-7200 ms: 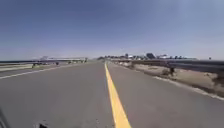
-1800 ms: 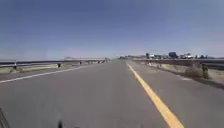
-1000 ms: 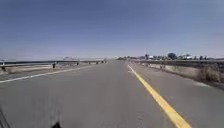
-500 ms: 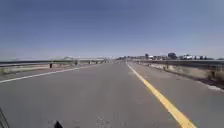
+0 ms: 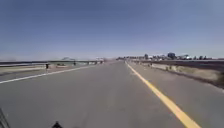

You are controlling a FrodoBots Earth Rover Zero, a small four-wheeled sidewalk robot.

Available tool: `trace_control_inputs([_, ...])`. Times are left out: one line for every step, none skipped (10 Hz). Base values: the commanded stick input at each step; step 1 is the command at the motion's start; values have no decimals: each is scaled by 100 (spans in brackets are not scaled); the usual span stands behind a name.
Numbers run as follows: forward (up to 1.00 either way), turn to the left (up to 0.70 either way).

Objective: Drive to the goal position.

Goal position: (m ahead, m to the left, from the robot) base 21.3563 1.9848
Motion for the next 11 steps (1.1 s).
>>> trace_control_inputs([85, 0])
trace_control_inputs([85, 0])
trace_control_inputs([85, 0])
trace_control_inputs([85, 0])
trace_control_inputs([85, 0])
trace_control_inputs([85, 0])
trace_control_inputs([85, 0])
trace_control_inputs([85, 0])
trace_control_inputs([85, 0])
trace_control_inputs([85, 0])
trace_control_inputs([85, 0])
